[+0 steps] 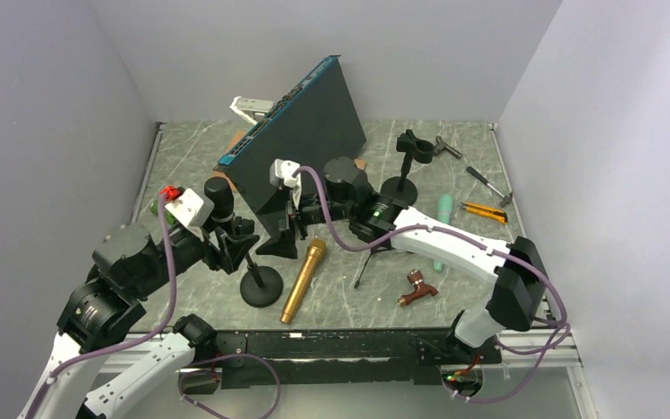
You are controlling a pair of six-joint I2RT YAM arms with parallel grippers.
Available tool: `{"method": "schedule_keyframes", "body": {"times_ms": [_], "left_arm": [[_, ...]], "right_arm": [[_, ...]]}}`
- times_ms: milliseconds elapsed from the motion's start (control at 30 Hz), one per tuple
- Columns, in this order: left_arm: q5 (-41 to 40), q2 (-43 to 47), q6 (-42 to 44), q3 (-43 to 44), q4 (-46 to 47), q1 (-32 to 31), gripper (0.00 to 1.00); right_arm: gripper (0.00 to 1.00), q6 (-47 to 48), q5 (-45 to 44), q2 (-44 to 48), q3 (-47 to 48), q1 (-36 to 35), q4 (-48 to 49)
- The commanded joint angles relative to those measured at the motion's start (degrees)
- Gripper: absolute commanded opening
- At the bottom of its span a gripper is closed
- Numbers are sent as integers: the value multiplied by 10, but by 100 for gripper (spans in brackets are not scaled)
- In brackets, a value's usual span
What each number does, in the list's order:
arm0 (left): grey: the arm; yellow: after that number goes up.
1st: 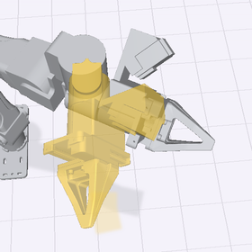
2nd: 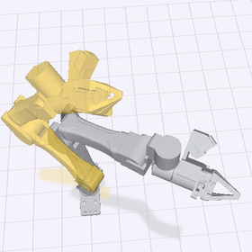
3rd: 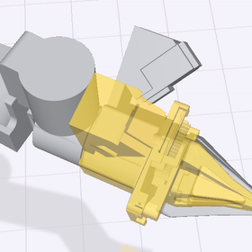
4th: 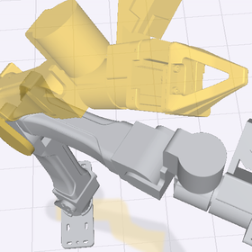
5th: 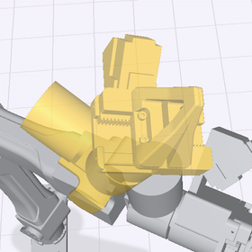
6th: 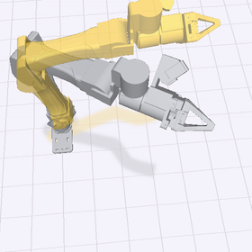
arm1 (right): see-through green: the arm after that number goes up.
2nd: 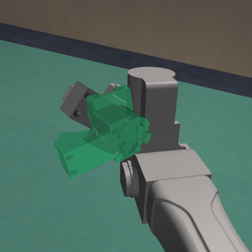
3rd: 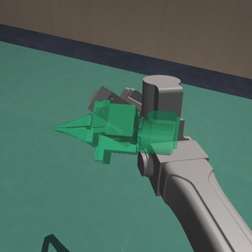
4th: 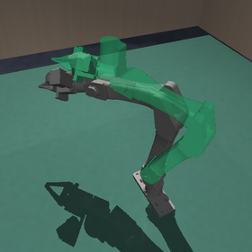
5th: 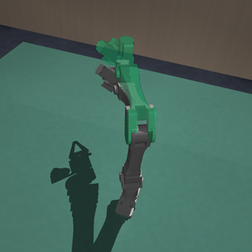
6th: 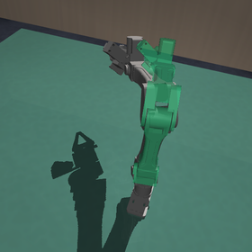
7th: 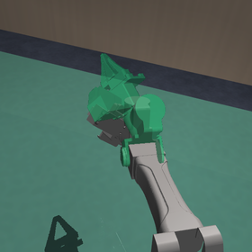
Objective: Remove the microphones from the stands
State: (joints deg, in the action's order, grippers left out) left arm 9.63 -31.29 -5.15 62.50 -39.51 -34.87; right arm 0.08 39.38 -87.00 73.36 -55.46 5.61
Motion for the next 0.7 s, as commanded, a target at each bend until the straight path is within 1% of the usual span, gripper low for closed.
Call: {"method": "schedule_keyframes", "body": {"times_ms": [0,100,167,267,367,500,667], "left_arm": [[-25,16,7,26,-6,-2,76],[-24,22,12,24,-6,-2,80],[-21,22,16,24,-6,-2,83],[-18,16,19,26,-7,-2,79],[-22,9,21,28,-6,-1,71],[-43,10,22,31,-10,-2,71],[-44,15,24,33,-12,-2,75]], "right_arm": [[99,18,66,-31,48,6,58],[99,4,91,-56,60,11,86],[99,3,102,-72,75,13,87],[99,0,128,-92,95,20,94],[100,1,147,-112,119,24,78],[99,9,181,-143,158,25,49],[99,1,237,-174,192,24,41]]}}
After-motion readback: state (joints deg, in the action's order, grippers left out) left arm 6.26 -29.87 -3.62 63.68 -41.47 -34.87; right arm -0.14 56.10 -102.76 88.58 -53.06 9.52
